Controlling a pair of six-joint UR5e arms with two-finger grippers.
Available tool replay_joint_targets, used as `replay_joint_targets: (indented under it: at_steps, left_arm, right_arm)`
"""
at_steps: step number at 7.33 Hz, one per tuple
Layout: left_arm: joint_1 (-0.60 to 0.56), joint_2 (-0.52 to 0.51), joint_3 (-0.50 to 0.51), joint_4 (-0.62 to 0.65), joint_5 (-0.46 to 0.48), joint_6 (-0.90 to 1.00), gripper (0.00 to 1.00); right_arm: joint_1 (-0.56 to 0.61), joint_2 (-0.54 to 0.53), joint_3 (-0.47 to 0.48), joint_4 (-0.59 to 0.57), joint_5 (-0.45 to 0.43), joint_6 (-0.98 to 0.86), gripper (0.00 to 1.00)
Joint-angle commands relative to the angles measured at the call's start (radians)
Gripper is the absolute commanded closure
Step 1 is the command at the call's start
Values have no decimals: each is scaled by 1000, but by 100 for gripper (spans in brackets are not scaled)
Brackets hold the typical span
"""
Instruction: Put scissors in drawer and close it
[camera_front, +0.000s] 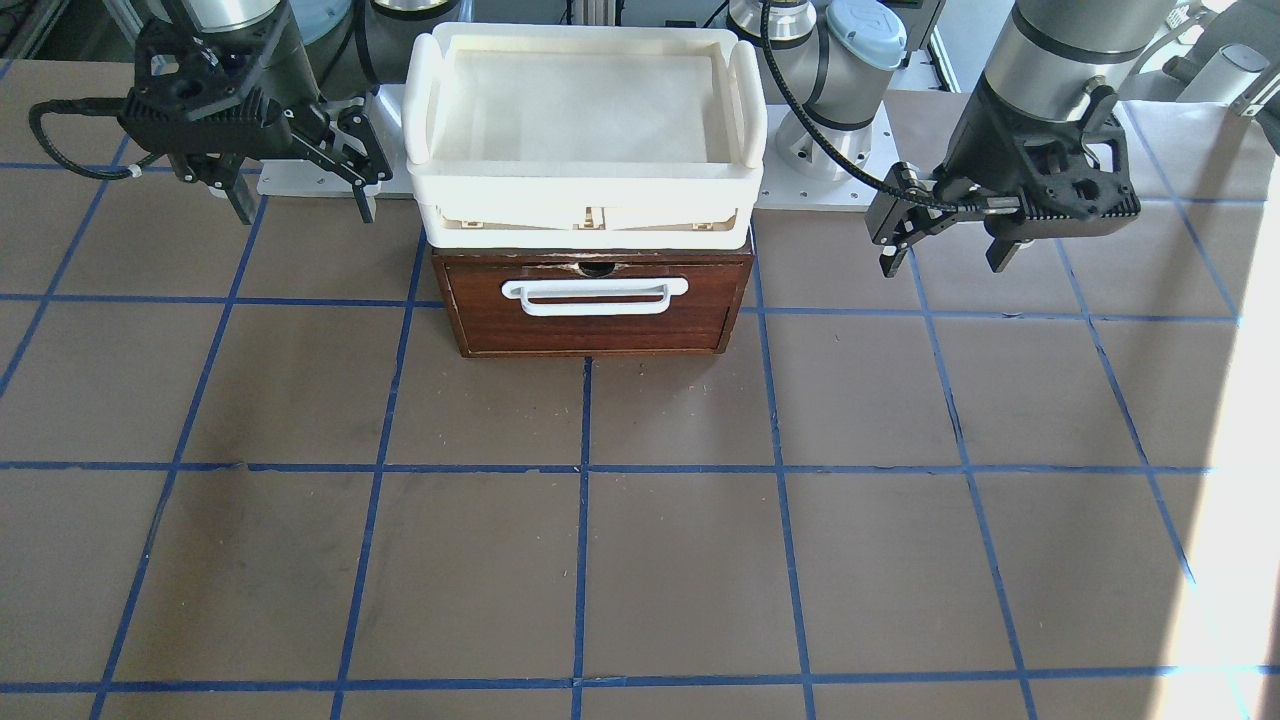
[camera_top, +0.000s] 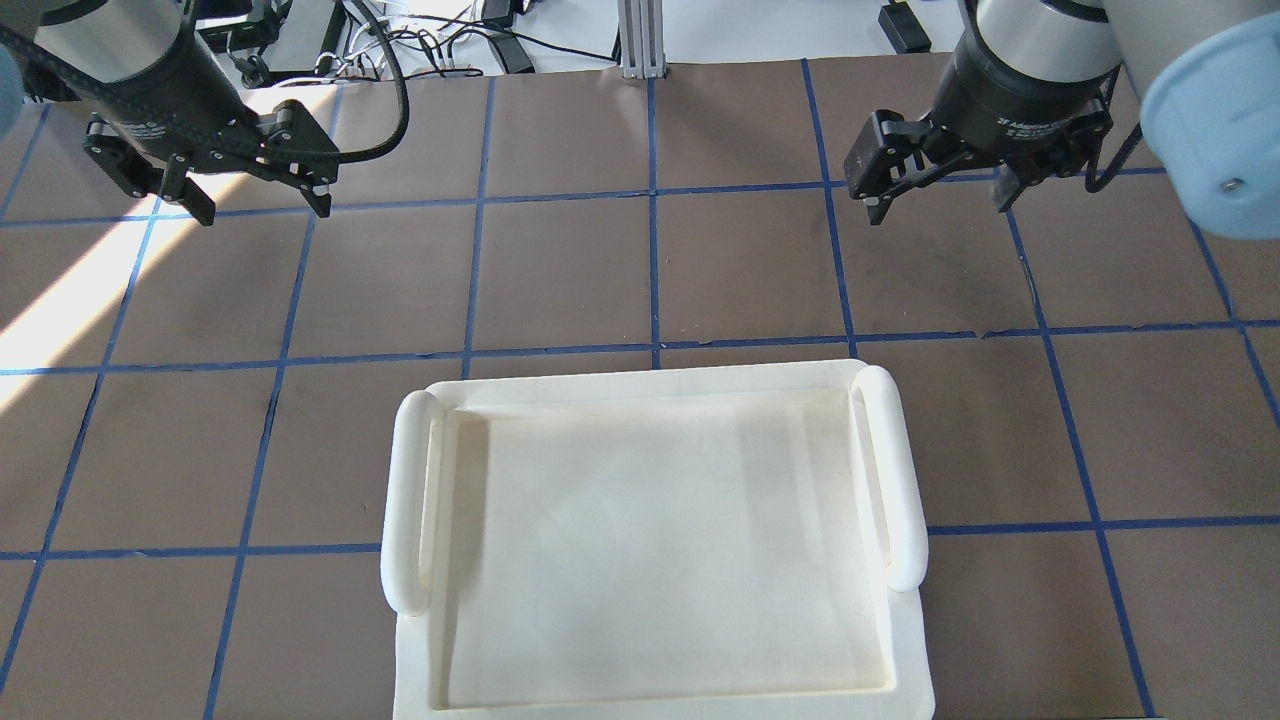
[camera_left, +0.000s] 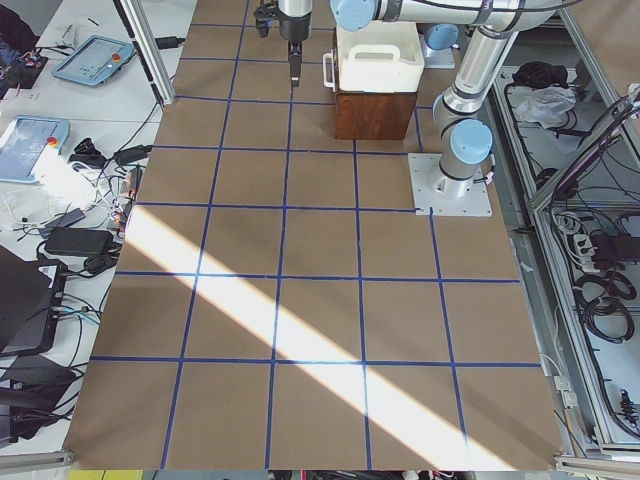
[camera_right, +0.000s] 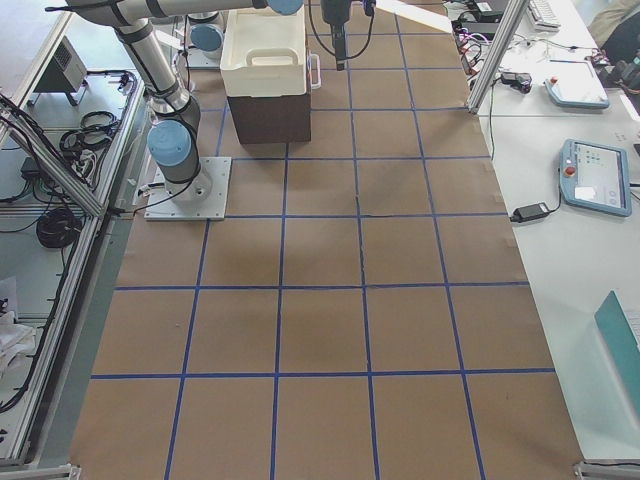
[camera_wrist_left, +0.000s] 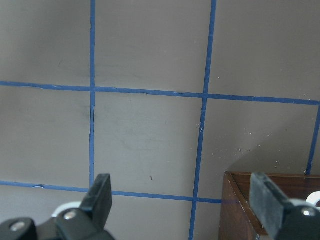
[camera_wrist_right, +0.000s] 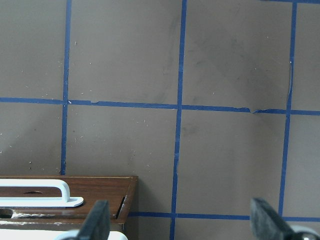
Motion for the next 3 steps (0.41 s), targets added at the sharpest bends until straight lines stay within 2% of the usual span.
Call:
replay_joint_targets:
  at_steps: [1, 3]
  left_arm:
    - [0, 29, -39, 0, -7, 35, 0]
    - [1, 38, -50, 0, -7, 36, 0]
  right_arm:
    - [0, 0, 0, 0, 0, 0, 0]
    - [0, 0, 0, 0, 0, -2, 0]
